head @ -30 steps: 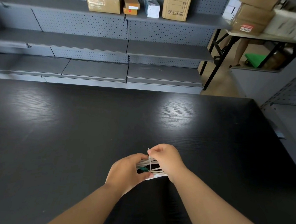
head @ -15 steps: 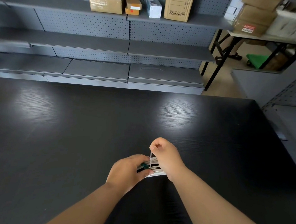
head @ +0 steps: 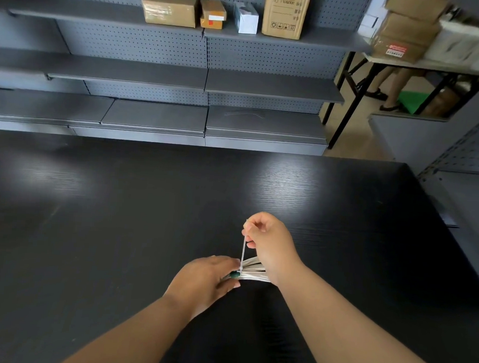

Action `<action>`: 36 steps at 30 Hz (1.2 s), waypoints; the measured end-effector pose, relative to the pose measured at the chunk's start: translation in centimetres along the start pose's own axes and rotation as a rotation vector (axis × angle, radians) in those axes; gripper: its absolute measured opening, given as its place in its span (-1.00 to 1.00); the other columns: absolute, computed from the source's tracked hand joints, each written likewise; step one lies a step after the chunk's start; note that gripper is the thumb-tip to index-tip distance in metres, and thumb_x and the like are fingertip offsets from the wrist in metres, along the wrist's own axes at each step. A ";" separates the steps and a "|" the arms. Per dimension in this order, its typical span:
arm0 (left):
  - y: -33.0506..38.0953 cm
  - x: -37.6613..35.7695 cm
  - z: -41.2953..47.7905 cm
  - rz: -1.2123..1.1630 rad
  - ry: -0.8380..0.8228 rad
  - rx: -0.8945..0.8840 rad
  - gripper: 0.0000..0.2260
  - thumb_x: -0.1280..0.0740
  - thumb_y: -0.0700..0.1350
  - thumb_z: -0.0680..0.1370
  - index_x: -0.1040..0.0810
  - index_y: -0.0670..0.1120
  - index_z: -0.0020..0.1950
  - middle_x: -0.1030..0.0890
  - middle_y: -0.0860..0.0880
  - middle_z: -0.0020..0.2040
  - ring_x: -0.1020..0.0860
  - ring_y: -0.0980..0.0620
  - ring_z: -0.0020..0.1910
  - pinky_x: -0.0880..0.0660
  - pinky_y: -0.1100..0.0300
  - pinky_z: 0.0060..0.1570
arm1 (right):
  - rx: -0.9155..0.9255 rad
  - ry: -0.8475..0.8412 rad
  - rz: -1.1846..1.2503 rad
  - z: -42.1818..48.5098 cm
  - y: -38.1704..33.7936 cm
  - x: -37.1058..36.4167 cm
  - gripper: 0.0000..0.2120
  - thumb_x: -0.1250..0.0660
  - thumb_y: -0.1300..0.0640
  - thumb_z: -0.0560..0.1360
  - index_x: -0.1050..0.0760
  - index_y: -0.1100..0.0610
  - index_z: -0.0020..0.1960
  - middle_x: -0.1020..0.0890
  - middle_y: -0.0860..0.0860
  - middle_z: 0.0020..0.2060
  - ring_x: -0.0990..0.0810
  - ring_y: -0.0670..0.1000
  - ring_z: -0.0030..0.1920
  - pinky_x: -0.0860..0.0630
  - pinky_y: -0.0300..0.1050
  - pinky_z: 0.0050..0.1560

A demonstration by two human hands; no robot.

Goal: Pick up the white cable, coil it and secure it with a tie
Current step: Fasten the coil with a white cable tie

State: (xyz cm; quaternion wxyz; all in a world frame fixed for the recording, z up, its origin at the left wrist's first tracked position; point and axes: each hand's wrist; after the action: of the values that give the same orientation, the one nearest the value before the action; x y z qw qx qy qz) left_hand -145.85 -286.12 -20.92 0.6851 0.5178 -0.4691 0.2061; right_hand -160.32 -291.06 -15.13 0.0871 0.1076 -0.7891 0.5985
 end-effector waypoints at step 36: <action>-5.3 3.7 -0.3 0.267 -0.036 0.104 -0.56 -0.25 0.18 0.50 -0.37 0.08 0.34 -0.46 0.14 0.27 -0.42 0.10 0.25 -0.36 0.23 0.17 | 0.160 -0.357 -1.119 0.1 2.7 1.0 -0.36 -0.41 0.00 0.39 -0.24 -0.05 0.39 -0.39 -0.03 0.25 -0.35 0.05 0.26 -0.41 0.01 0.20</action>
State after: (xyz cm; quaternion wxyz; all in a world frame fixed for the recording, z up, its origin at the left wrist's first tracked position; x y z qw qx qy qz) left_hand -139.93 -288.62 -20.48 0.6152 0.4891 -0.5349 0.3100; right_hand -162.05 -290.48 -17.41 0.2468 0.6127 -0.5672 0.4919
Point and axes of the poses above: each hand's wrist, its own z-axis towards the middle knuckle, its own x-axis out of the back of the hand, y = z × x
